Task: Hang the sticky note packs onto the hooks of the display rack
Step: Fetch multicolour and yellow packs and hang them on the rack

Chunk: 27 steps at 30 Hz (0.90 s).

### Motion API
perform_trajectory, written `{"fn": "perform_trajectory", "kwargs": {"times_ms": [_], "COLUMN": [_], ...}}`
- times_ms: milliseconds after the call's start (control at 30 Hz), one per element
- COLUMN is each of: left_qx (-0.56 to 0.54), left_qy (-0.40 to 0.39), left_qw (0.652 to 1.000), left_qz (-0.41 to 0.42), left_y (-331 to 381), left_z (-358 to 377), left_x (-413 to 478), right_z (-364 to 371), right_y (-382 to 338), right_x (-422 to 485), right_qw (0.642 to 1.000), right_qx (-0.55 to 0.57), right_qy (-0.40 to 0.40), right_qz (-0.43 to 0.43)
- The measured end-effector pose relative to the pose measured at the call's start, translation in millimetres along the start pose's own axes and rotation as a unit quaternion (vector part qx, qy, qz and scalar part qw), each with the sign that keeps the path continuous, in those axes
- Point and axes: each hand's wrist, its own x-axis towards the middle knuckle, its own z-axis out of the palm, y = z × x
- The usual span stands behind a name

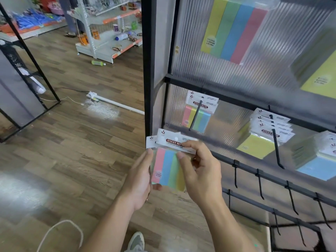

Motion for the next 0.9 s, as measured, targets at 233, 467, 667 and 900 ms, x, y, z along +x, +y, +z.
{"fn": "perform_trajectory", "kwargs": {"times_ms": [233, 467, 667, 900], "left_qx": [-0.018, -0.02, -0.016, 0.003], "left_qy": [0.029, 0.057, 0.077, 0.065], "left_qw": [0.999, 0.998, 0.996, 0.997], "left_qz": [0.017, 0.033, 0.044, 0.045], "left_y": [6, 14, 19, 28], "left_z": [-6, -16, -23, -24], "left_x": [-4, -7, -1, 5], "right_z": [-13, -13, -13, -15], "right_y": [-1, 1, 8, 20], "right_x": [9, 16, 35, 73], "right_qw": [0.998, 0.999, 0.996, 0.989], "right_qx": [-0.002, -0.024, -0.073, -0.139], "right_qy": [0.055, 0.041, 0.038, 0.04], "right_qz": [0.002, 0.016, 0.023, 0.03]}}
